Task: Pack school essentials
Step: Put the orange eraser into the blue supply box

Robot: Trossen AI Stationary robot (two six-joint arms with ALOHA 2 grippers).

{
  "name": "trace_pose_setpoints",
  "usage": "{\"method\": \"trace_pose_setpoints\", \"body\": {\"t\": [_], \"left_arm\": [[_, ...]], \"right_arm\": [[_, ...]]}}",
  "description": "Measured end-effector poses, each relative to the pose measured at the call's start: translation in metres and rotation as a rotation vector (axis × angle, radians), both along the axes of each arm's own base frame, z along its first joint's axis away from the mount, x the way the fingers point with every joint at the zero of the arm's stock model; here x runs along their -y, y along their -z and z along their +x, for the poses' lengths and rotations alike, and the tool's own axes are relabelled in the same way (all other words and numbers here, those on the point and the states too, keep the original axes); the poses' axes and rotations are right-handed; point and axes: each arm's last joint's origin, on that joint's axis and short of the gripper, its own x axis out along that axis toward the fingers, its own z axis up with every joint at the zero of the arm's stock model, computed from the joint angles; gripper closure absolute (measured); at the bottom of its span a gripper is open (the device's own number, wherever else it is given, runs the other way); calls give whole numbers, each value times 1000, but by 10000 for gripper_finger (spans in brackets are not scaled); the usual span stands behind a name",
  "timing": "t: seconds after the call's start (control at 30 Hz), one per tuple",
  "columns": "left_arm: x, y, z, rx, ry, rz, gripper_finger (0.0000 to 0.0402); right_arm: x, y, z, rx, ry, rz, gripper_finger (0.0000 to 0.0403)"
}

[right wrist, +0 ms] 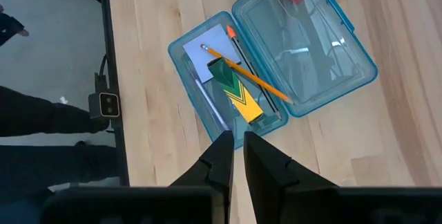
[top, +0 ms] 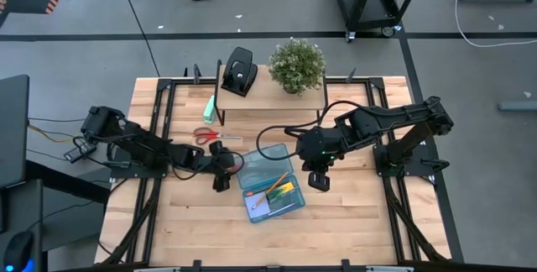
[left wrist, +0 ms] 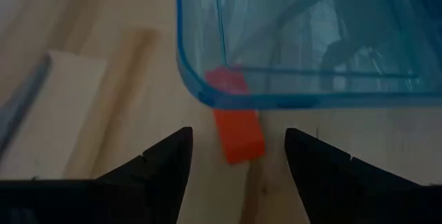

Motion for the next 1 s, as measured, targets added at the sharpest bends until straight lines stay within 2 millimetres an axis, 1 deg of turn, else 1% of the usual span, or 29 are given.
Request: {"method": "trace_pose_setpoints", "body": {"t": [0.17, 0.3, 0.67, 0.87, 1.0], "left_arm": [[-1, 3, 4, 5, 13, -36, 169], [-1, 2, 5, 21, 16, -44, 185], [-14, 3, 7, 17, -36, -49, 263], [-17, 3, 7, 12, -23, -88, 308], [-17, 3, 7, 13, -24, -88, 323]], "right_arm": [[0, 0, 0, -1, 7, 4, 361], [0, 0, 0, -2, 8, 4, 361], [0, 0, 0, -1, 6, 3, 361], [0, 0, 0, -1, 6, 3, 361], [0, 0, 0, -1, 6, 3, 361]]}}
